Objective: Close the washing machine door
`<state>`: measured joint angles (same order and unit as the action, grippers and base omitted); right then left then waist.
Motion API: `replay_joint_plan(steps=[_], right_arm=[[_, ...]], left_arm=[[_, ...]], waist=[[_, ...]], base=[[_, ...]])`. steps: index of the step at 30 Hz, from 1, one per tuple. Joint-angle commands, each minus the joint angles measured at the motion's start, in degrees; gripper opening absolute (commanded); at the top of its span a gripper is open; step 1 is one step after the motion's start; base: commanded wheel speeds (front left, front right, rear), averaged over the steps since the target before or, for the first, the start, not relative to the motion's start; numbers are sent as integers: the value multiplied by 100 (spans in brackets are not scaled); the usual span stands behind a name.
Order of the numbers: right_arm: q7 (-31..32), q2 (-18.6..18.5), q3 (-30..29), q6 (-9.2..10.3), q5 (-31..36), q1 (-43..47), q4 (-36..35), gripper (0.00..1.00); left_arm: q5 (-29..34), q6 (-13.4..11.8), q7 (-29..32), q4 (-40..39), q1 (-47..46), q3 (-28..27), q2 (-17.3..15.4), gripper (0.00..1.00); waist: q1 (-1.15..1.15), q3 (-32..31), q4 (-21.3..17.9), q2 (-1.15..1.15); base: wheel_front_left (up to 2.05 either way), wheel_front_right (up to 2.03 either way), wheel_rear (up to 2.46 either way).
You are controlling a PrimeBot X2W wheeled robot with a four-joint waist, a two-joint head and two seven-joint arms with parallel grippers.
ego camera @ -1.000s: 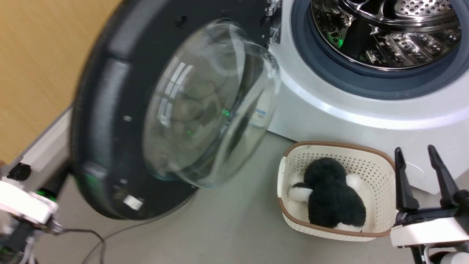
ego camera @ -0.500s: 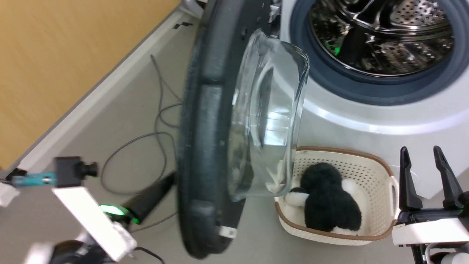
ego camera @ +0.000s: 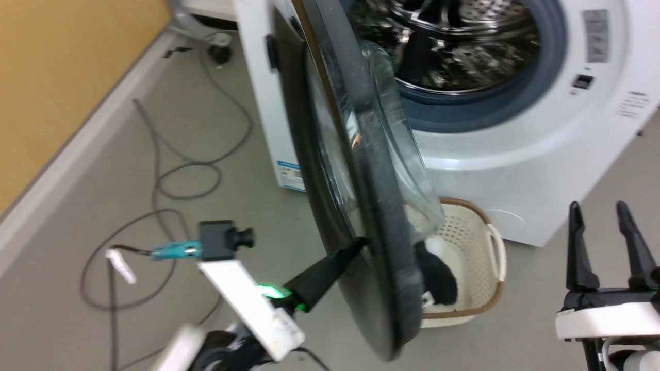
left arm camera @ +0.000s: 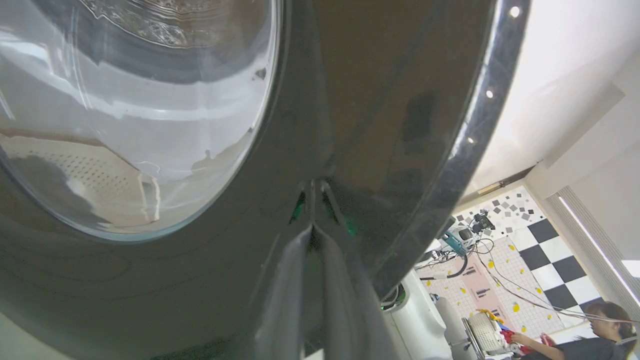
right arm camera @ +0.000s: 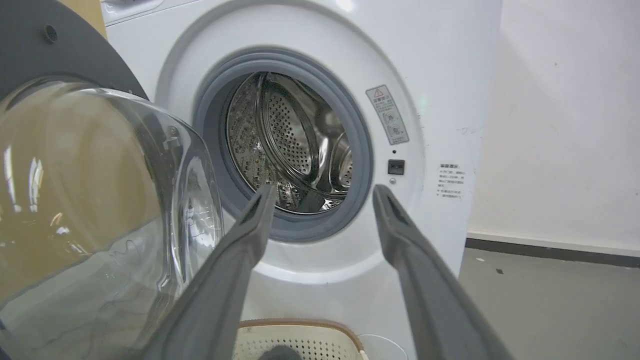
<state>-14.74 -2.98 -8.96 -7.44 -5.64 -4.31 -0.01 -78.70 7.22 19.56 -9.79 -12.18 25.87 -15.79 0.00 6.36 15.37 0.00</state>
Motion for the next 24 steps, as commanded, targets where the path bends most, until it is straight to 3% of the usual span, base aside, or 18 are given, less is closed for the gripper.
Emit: replay_joint_plan(steps=[1,8,12,19,24], right_arm=[[-26,11,-28,-5,-21,-62,7,100],[-26,11,-42,-5,-41,-62,45,100],[-26,11,10,-5,-126,-100,56,100],[-26,11,72,-5,-251,-96,21,100],[-26,11,97,-5,-291,-185,-185,100]], left_arm=[[22,26,-107,82,-143,110,71,0],[-58,26,-823,881,-575,857,454,0],[-99,26,-1158,1199,-711,1224,476,0],[-12,26,-2002,1304,-946,1378,73,0],[791,26,-3089,1451,-1189,1314,-489,0]], waist=[[0,26,-182,0],[0,56,-463,0],[0,64,-577,0],[0,7,-604,0],[0,-70,-523,0]], base=[[0,0,0],[0,0,0],[0,0,0],[0,0,0],[0,0,0]])
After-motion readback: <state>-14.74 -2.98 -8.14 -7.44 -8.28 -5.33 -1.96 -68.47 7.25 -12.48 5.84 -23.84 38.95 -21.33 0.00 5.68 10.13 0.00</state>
